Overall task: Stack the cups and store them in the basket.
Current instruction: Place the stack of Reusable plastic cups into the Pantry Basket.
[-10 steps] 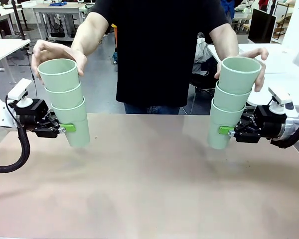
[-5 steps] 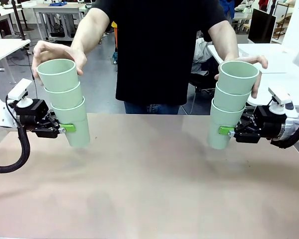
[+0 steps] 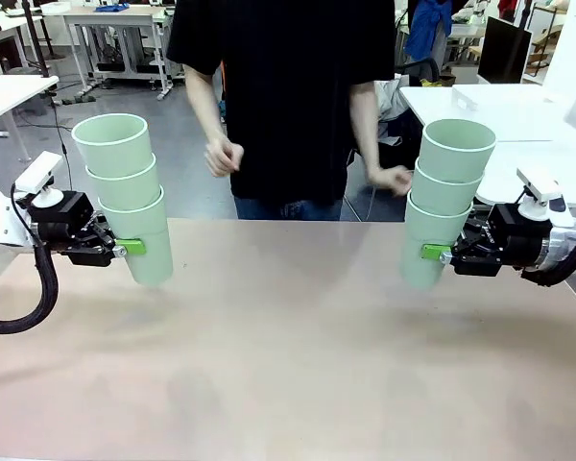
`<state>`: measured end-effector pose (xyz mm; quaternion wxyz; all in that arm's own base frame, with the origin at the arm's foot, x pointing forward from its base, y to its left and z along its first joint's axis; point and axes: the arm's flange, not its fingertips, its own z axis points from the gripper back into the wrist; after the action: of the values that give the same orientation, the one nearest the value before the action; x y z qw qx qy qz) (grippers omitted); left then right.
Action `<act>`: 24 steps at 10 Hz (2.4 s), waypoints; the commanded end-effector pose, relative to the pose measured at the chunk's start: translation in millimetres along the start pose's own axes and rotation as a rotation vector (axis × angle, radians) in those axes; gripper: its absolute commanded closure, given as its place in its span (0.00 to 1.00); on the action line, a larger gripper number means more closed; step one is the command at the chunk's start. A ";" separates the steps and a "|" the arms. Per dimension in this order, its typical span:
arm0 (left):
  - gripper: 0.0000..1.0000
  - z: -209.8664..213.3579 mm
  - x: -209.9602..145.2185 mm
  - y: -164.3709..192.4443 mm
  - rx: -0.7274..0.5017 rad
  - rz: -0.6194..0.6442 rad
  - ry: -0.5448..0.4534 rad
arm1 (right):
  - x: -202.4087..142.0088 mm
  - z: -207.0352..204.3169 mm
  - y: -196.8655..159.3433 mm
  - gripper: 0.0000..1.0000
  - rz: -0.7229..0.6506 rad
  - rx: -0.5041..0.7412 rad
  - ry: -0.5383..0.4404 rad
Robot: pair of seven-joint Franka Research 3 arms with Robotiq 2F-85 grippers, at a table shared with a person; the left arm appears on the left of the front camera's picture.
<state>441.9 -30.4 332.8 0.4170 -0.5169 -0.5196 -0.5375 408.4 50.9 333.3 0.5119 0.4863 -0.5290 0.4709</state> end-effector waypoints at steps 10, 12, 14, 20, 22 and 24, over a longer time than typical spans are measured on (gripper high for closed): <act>0.13 -0.8 4.5 0.5 0.000 -0.013 -0.006 | 3.1 -1.2 -0.1 0.13 0.012 0.001 0.001; 0.13 -0.8 4.5 0.5 0.000 -0.013 -0.006 | 3.1 -1.2 -0.1 0.13 0.012 0.001 0.001; 0.13 -0.8 4.5 0.5 0.000 -0.013 -0.006 | 3.1 -1.2 -0.1 0.13 0.012 0.001 0.001; 0.13 -0.8 4.5 0.5 0.000 -0.013 -0.006 | 3.1 -1.2 -0.1 0.13 0.012 0.001 0.001; 0.13 -0.8 4.5 0.5 0.000 -0.013 -0.006 | 3.1 -1.2 -0.1 0.13 0.012 0.001 0.001; 0.13 -0.8 4.5 0.5 0.000 -0.013 -0.006 | 3.1 -1.2 -0.1 0.13 0.012 0.001 0.001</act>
<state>441.9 -30.4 332.8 0.4170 -0.5169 -0.5196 -0.5375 408.4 50.9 333.3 0.5119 0.4863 -0.5289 0.4709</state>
